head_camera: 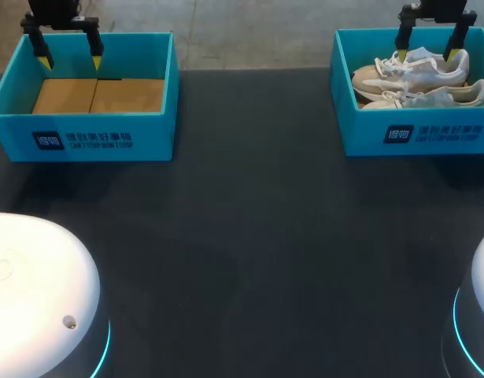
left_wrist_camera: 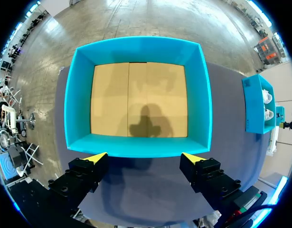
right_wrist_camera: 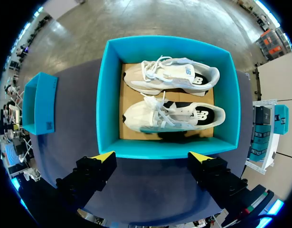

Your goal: Take the shoe out of the shoebox, open the shoe tongue, remove and reinsert the insole, then place the shoe into the shoebox

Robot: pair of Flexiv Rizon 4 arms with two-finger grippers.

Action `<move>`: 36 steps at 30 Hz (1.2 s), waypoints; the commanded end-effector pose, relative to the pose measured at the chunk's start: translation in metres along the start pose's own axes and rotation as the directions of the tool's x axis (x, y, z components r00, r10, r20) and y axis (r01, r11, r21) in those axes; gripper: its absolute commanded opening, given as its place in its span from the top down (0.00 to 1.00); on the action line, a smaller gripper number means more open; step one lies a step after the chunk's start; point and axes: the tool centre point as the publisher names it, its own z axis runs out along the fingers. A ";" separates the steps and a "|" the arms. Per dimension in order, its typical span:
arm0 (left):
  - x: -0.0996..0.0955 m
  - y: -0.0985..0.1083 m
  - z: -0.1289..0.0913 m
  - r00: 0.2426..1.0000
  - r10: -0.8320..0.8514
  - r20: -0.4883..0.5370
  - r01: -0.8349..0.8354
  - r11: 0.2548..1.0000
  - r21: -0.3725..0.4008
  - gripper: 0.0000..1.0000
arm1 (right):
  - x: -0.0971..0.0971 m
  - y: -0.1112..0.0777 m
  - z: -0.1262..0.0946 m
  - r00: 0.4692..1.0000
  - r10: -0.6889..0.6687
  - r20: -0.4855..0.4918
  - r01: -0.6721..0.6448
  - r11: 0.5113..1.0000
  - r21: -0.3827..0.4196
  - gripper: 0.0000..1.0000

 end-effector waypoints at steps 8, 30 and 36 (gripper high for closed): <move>0.000 0.000 0.000 1.000 0.000 0.001 0.000 1.000 -0.001 0.00 | 0.000 -0.001 0.000 1.000 0.000 0.002 0.000 1.000 -0.001 0.00; 0.000 0.000 0.000 1.000 0.000 0.001 0.000 1.000 -0.001 0.00 | -0.019 0.003 0.013 0.999 -0.009 0.036 0.010 1.000 -0.017 0.00; 0.000 0.000 0.000 1.000 0.000 0.001 0.000 1.000 -0.001 0.00 | -0.043 0.009 0.023 0.999 -0.010 0.039 0.011 1.000 -0.029 0.00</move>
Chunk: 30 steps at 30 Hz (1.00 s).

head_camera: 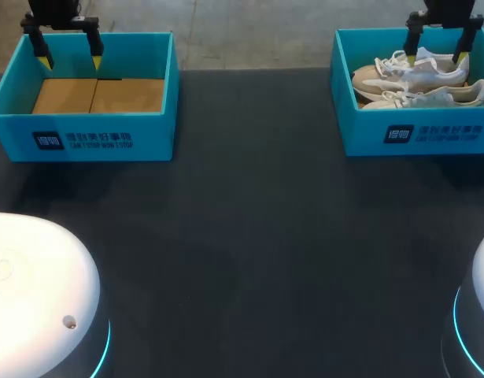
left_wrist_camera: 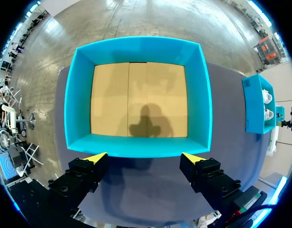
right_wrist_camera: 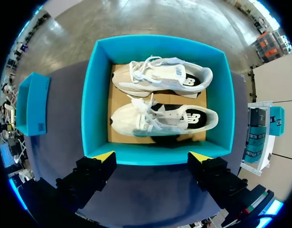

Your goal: Take the shoe out of the shoebox, open the shoe tongue, remove and reinsert the insole, then place the shoe into the shoebox

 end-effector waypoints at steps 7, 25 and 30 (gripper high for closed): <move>0.000 0.000 0.000 1.000 0.000 0.001 0.000 1.000 0.000 0.00 | -0.037 0.003 0.025 1.000 0.009 0.017 -0.009 1.000 -0.017 0.00; 0.000 0.000 0.000 1.000 0.000 0.001 0.000 1.000 0.000 0.00 | -0.070 0.000 0.045 0.998 0.060 0.031 -0.059 0.998 -0.034 0.00; 0.000 0.000 0.000 1.000 0.000 0.001 0.000 1.000 0.000 0.00 | -0.083 0.003 0.046 0.996 0.076 0.049 -0.074 0.996 -0.042 0.01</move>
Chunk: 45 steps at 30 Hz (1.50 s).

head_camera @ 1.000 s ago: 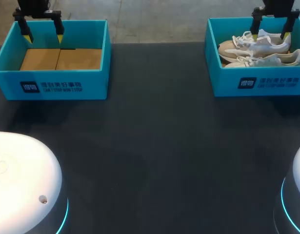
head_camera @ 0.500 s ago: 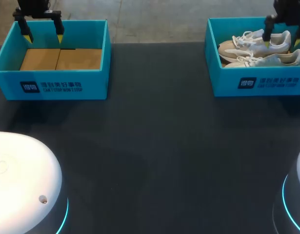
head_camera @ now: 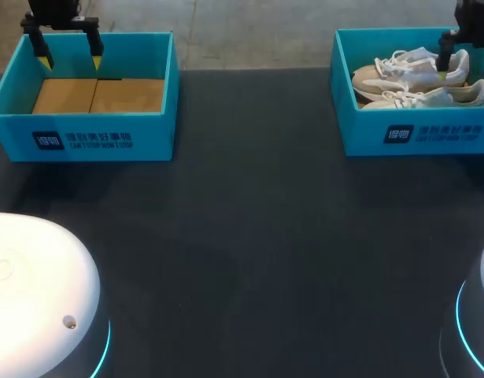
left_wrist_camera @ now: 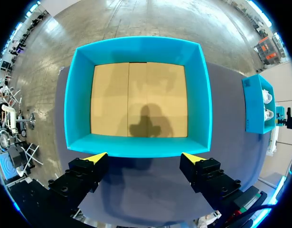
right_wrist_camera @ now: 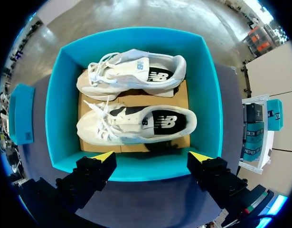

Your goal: Take the shoe out of the shoebox, open the shoe tongue, remove and reinsert the insole, then place the shoe into the shoebox

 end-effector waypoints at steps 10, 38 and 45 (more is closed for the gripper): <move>0.000 0.000 0.000 1.000 0.000 0.001 0.000 1.000 0.000 0.00 | -0.029 0.012 0.015 1.000 0.021 0.014 -0.021 1.000 0.000 0.16; 0.000 0.000 0.000 1.000 0.000 0.001 0.000 1.000 0.000 0.00 | -0.063 0.033 0.052 1.000 0.010 0.009 -0.011 0.999 0.038 0.29; 0.000 0.000 0.000 1.000 0.000 0.001 0.000 1.000 0.000 0.00 | -0.065 0.036 0.063 1.000 0.001 0.008 -0.002 0.999 0.049 0.30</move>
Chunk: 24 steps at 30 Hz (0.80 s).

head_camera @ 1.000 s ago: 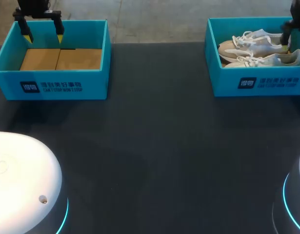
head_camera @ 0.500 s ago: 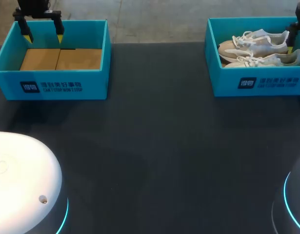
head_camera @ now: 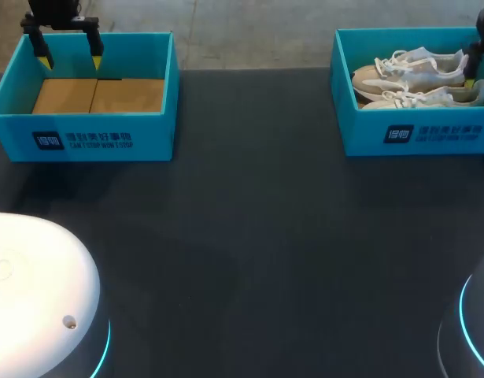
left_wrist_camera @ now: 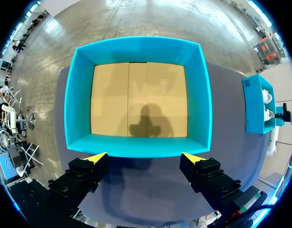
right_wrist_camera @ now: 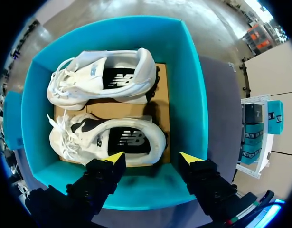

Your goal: Take the shoe out of the shoebox, open the shoe tongue, remove and reinsert the insole, then place the shoe into the shoebox

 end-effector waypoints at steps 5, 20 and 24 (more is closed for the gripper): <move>0.000 0.000 0.000 1.000 0.000 0.000 0.000 1.000 -0.001 0.00 | -0.002 0.007 0.014 1.000 -0.006 -0.011 0.006 1.000 0.024 0.31; 0.000 0.000 0.000 1.000 0.000 0.000 0.000 1.000 -0.001 0.00 | -0.001 0.007 0.028 0.999 -0.044 -0.002 0.044 0.998 0.044 0.30; 0.000 0.000 0.000 1.000 0.000 0.000 0.000 1.000 -0.001 0.00 | 0.000 0.007 0.034 0.999 -0.043 -0.001 0.043 0.998 0.048 0.32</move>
